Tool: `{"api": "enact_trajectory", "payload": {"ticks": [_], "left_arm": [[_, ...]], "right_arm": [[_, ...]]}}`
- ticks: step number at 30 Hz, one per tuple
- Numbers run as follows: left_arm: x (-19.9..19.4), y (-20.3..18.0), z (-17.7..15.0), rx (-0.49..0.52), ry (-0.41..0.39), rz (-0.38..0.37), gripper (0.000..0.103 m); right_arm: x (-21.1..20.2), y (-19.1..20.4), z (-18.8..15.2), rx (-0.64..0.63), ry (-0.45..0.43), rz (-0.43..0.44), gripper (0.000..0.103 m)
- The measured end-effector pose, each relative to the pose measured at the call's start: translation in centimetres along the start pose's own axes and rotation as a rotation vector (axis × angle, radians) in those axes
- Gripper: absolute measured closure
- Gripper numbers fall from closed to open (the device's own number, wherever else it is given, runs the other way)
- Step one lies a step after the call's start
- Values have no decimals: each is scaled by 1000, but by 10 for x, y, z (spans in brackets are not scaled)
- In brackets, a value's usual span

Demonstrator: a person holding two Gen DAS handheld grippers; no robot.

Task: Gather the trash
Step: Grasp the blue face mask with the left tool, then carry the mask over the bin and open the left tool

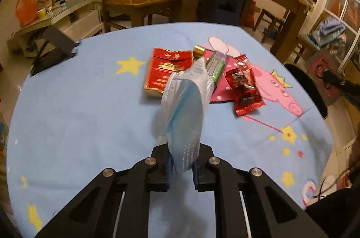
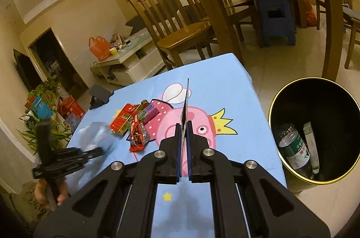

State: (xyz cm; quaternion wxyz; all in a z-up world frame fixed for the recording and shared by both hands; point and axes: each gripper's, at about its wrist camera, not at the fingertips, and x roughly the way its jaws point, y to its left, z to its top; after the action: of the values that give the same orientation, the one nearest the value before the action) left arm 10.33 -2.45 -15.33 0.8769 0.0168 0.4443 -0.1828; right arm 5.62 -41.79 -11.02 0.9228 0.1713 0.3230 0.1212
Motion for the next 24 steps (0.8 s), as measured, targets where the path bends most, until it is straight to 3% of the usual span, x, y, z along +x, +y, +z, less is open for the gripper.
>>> {"api": "enact_trajectory", "payload": {"ticks": [4,8,14,16,21,24], "left_arm": [[-29,8,-6,-48,-23,-29,91],[-40,-9,-1,-9,-54,7,90],[-35,-52,12,63,-68,-36,90],[-33,-75,23,99,-81,-58,90],[-25,-135,51,189,-106,-128,90],[-21,-172,62,249,-122,-158,90]], "right_arm": [[2,1,-1,4,8,-2,98],[2,4,-3,-6,14,-3,98],[4,-8,-6,3,43,-40,98],[-2,-19,2,1,21,-84,98],[-36,-69,38,27,-123,-289,98],[-42,-98,42,57,-150,-369,98]]}}
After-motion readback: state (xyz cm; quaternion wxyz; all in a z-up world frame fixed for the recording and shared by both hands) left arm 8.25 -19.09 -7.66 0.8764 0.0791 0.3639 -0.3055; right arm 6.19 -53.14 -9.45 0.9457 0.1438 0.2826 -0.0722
